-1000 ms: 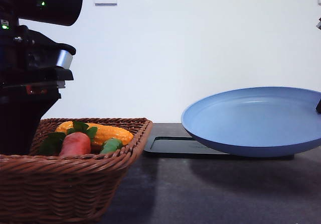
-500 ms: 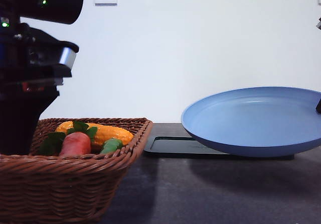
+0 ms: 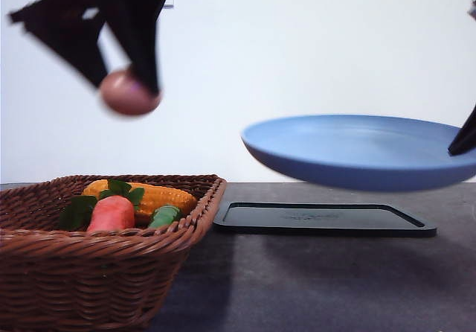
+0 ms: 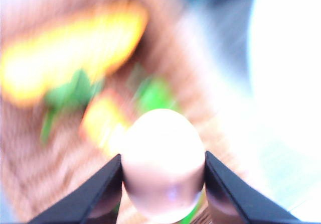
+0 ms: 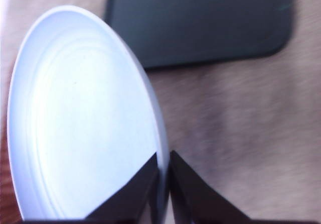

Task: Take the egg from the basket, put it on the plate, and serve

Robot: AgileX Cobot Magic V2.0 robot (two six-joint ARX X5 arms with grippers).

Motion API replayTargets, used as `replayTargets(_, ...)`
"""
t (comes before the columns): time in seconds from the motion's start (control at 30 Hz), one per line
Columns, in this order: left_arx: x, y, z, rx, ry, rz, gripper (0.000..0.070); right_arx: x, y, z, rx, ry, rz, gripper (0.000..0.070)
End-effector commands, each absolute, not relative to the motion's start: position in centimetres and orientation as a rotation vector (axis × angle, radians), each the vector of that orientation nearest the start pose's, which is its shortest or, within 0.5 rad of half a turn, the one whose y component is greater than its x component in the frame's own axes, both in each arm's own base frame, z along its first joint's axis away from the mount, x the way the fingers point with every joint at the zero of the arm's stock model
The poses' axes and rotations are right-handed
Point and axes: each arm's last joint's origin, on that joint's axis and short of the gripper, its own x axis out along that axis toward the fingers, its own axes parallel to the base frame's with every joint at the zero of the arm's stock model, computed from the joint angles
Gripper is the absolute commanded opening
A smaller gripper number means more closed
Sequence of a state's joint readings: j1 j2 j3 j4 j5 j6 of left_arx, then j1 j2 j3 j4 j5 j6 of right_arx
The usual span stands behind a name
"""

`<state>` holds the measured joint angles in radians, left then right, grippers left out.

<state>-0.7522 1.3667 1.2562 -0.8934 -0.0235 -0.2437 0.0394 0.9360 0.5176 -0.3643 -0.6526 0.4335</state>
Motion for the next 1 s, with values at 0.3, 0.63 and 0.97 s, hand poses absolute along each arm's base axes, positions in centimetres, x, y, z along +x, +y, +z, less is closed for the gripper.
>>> replayTargets(0.3,17.5,-22.6,32.9,0.219,0.86,-0.745,0.0118,18.0,5.5,22.8,0.609,0.959,0.645,0.0)
replayTargets(0.63,16.6,-25.3,31.1,0.307,0.891,-0.818,0.0118,18.0,8.1,21.6,0.557,1.069,0.736,0.0)
replayTargets(0.97,16.9,-26.9,28.0,0.389,1.007,-0.802,0.0121,18.0,8.1,21.6,0.55,1.067,0.741,0.0)
